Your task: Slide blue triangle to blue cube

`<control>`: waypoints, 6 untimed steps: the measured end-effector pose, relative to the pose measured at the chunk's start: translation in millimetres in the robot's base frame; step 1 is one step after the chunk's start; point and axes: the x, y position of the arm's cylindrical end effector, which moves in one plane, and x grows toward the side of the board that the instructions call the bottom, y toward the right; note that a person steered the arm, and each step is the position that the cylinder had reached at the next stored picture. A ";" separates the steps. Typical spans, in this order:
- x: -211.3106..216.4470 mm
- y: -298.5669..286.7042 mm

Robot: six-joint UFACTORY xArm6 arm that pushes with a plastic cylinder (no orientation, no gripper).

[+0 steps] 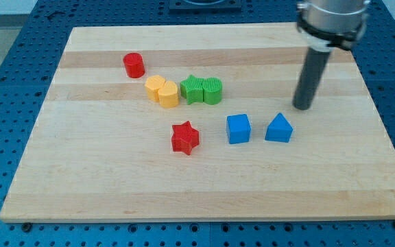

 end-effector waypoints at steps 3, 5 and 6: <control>36.2 -34.3; 36.2 -89.0; 35.4 -79.3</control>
